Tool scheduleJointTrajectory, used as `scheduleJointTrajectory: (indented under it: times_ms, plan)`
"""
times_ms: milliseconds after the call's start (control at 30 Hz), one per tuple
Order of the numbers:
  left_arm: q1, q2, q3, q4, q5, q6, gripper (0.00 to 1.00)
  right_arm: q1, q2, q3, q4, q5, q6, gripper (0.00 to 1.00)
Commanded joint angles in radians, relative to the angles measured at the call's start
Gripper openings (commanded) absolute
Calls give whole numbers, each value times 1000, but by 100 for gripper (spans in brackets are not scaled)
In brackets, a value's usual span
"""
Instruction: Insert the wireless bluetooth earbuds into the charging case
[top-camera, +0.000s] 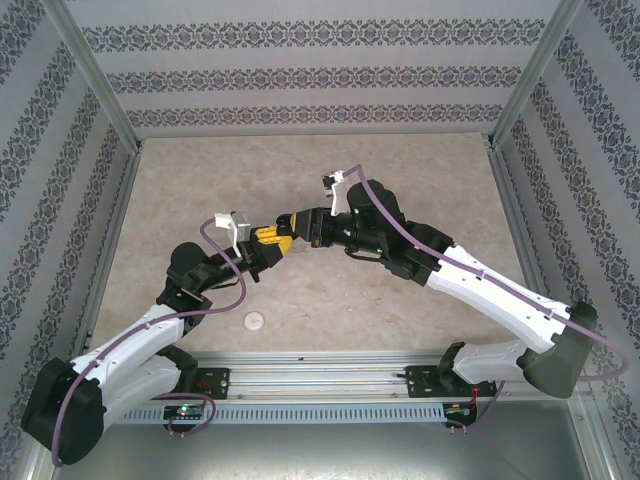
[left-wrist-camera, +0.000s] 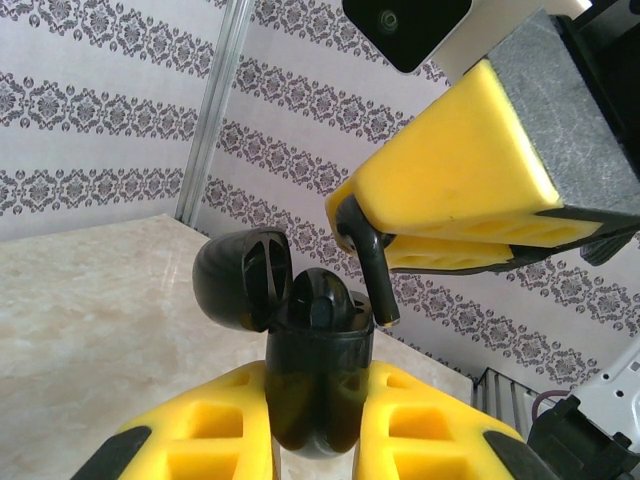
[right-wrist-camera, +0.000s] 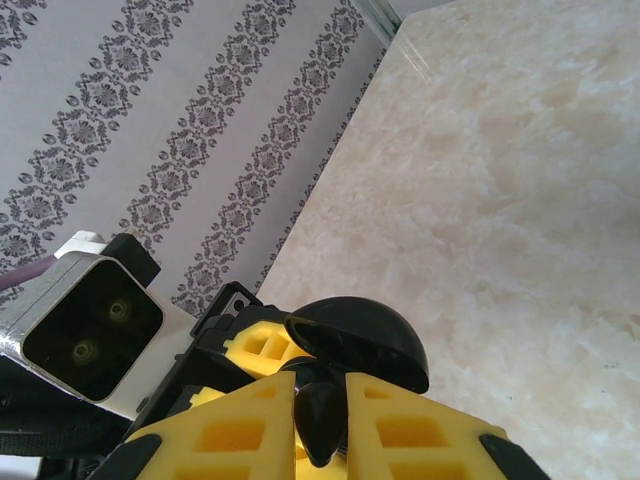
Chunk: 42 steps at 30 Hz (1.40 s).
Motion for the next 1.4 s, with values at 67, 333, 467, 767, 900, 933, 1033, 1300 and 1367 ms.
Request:
scheduleJointTrajectory:
  times_ms: [67,333,467,767,900,933,1033,1300,1367]
  plan:
    - [-7,-6,18,72,31,-18,0,1,5,14,26,31,1,17]
    - [-7,-8,17,70,30,-18,0,-2,10,20,32,33,-3,16]
    - [-7,-8,19,69,31,-18,0,-5,11,14,42,33,1,17]
    - [-7,-8,19,66,30,-17,0,-10,7,13,53,38,-4,17]
    - [-9,-8,20,65,30,-19,0,-13,8,-2,55,43,-7,17]
    - [-9,-9,20,66,30,-20,0,-13,9,-7,58,43,-5,17]
    - [-8,-11,20,64,28,-20,0,-13,7,-22,63,37,-2,17]
    - [-8,-11,28,55,18,-15,0,-6,-14,-67,78,17,23,16]
    - [-8,-9,29,55,16,-15,0,-3,-20,-82,92,9,37,16]
